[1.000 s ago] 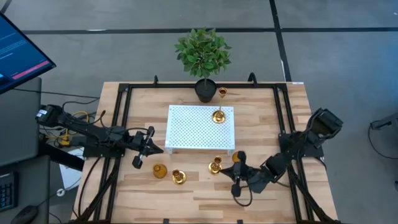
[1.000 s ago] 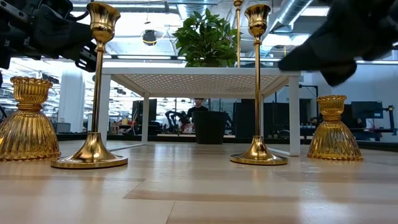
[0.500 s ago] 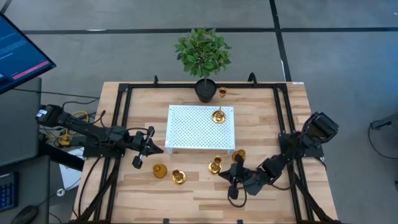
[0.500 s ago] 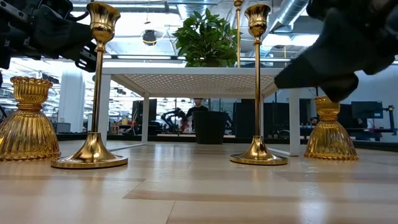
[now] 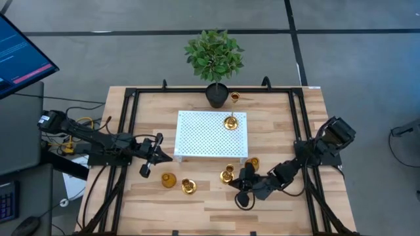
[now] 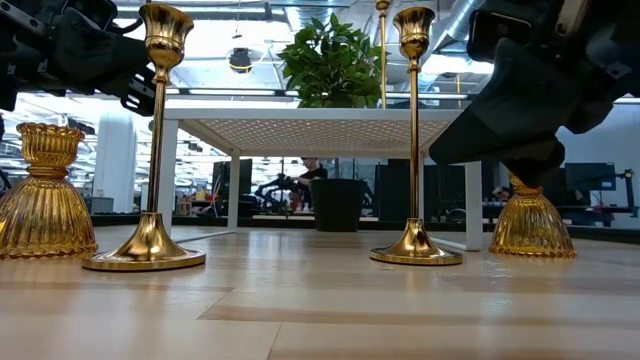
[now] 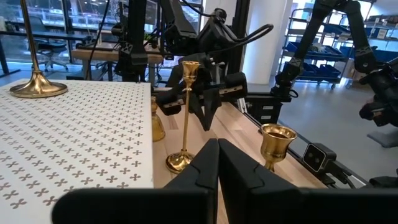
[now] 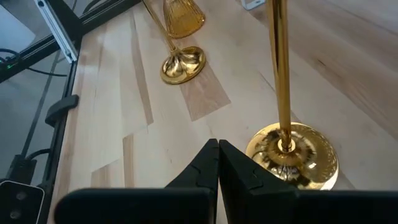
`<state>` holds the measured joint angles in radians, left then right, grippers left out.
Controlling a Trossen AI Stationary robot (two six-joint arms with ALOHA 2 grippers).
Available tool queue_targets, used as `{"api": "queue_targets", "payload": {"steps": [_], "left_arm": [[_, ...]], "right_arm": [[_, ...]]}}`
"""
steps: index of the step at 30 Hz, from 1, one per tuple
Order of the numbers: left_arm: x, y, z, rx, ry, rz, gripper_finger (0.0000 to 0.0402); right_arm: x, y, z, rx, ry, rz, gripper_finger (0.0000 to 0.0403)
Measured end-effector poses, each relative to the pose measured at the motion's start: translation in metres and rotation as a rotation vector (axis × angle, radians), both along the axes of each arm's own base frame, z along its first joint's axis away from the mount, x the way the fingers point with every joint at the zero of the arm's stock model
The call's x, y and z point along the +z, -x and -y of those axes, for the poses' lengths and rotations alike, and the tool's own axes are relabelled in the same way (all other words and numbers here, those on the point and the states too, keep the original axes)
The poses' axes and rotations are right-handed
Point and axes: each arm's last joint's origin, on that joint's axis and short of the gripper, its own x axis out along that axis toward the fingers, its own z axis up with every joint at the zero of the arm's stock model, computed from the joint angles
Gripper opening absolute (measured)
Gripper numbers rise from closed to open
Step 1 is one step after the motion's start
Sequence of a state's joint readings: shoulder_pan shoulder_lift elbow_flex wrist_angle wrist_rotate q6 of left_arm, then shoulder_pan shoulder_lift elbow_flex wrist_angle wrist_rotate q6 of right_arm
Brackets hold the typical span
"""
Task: Pick & Place candle stick holders
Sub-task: Put the right gold candle holder on the shelf
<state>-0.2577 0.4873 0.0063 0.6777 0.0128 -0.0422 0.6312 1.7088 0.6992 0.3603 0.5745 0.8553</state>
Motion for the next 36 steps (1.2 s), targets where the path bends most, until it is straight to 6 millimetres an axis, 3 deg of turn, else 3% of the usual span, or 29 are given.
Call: {"api": "queue_targets", "payload": {"steps": [6, 16, 22, 30, 36], "left_arm": [[0.0, 0.0, 0.0, 0.0, 0.0, 0.0, 0.0008], [0.0, 0.0, 0.0, 0.0, 0.0, -0.001, 0.0008], [0.0, 0.0, 0.0, 0.0, -0.001, -0.004, 0.0008], [0.0, 0.0, 0.0, 0.0, -0.001, -0.004, 0.0008], [0.0, 0.0, 0.0, 0.0, -0.001, -0.004, 0.0008]], "right_arm": [[0.0, 0.0, 0.0, 0.007, 0.015, 0.0, 0.0012], [0.0, -0.006, 0.01, -0.038, 0.013, -0.001, 0.0121], [0.0, -0.009, 0.016, -0.068, -0.001, 0.001, 0.0159], [0.001, -0.01, 0.019, -0.116, 0.016, 0.018, 0.0145], [0.001, -0.003, 0.006, -0.104, -0.038, 0.026, 0.0111]]}}
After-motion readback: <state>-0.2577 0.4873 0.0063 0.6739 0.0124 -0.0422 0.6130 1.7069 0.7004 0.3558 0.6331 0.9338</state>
